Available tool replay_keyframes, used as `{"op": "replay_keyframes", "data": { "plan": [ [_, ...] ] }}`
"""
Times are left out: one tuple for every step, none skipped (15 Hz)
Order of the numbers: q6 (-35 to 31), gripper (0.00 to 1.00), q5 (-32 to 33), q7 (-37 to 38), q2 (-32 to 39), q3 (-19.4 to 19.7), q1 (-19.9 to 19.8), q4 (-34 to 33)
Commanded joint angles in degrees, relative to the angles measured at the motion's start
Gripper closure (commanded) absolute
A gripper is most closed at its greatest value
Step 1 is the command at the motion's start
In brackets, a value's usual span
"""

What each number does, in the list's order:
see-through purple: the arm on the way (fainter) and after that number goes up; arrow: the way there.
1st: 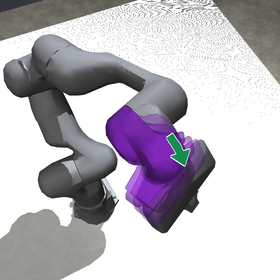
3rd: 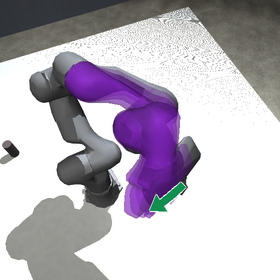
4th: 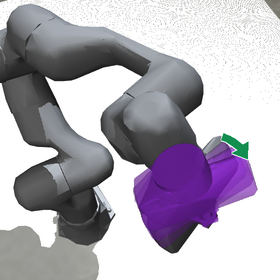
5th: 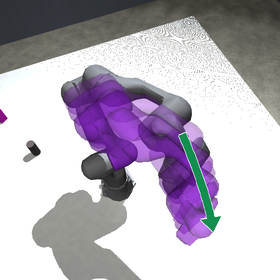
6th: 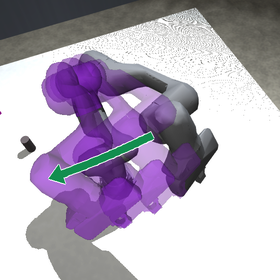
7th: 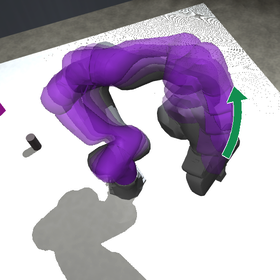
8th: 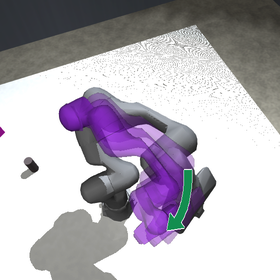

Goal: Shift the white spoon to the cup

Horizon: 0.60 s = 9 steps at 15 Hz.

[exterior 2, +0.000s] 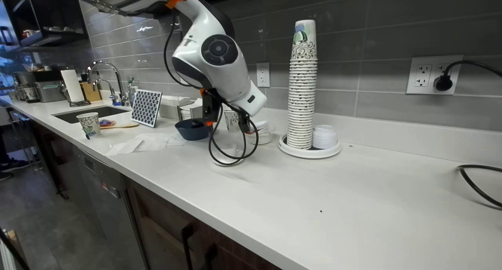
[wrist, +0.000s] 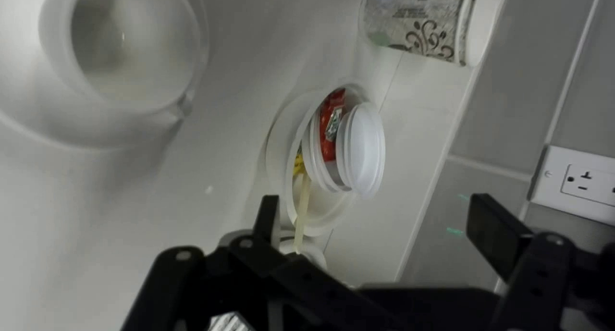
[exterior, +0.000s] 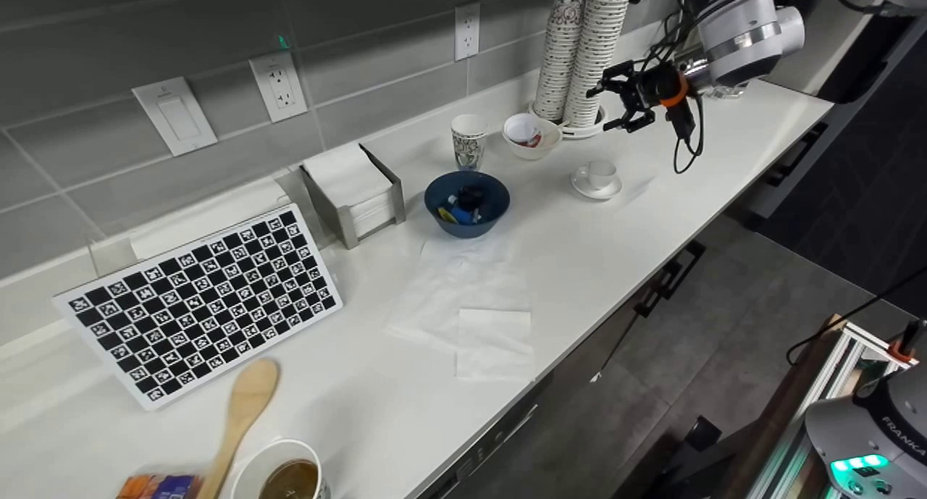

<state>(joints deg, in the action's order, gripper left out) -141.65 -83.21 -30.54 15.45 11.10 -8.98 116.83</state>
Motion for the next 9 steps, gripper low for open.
{"op": "replay_keyframes", "data": {
  "plan": [
    [-5.62, 0.0, -4.15, -6.26, 7.65, -1.54, -0.45, -7.29],
    [-6.51, 0.0, -5.51, -7.19, 9.53, -1.24, 0.12, -8.84],
    [-7.34, 0.0, -6.45, -7.35, 11.39, -1.51, 0.18, -10.59],
    [-8.62, 0.0, -3.84, -3.79, 13.6, -1.1, 0.91, -12.13],
    [-6.07, 0.0, -3.47, -5.14, 8.73, -0.93, 0.28, -7.22],
    [-6.36, 0.0, -3.46, -5.07, 10.12, -0.95, 0.38, -8.06],
    [-6.35, 0.0, -3.46, -5.09, 10.47, -0.95, 0.39, -8.08],
    [-6.35, 0.0, -3.46, -5.09, 10.42, -0.94, 0.37, -8.06],
    [-4.28, 0.0, -4.84, -7.34, 10.92, -1.45, -0.44, -9.09]
  ]
}}
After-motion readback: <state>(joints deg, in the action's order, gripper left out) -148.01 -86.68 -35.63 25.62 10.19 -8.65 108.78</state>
